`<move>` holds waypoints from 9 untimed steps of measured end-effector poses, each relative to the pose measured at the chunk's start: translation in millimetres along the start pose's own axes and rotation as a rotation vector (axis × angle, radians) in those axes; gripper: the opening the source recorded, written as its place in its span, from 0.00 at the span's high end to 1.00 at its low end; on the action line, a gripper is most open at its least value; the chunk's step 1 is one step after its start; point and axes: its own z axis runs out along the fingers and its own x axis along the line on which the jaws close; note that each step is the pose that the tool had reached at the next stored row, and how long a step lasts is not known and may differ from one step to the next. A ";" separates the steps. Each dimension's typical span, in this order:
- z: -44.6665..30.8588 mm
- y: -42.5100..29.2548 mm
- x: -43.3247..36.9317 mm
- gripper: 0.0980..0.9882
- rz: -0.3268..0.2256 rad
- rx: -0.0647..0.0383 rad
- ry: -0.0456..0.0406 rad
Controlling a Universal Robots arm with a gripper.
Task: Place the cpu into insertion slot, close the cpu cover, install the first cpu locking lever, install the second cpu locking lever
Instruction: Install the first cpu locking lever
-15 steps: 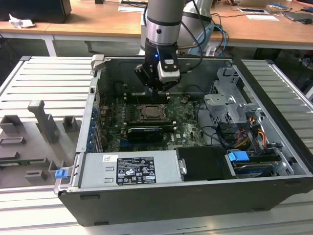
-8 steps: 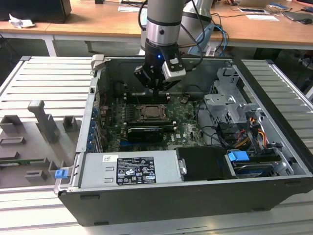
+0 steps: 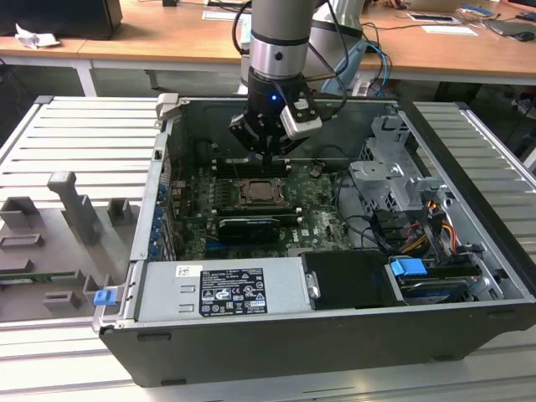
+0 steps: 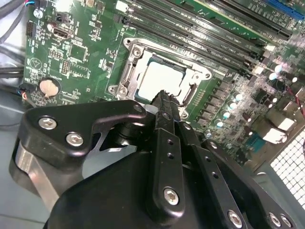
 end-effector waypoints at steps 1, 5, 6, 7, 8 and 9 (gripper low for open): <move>0.6 -0.2 1.7 0.99 -0.002 0.000 -0.0028; 4.4 -0.8 6.6 0.99 -0.068 -0.001 -0.0088; 4.8 -0.8 6.7 0.99 -0.086 -0.001 -0.0093; 5.7 -0.8 6.7 0.99 -0.110 -0.001 -0.0107; 6.1 -0.8 6.8 0.99 -0.117 -0.001 -0.0118; 6.3 -0.9 7.3 0.99 -0.122 -0.001 -0.0129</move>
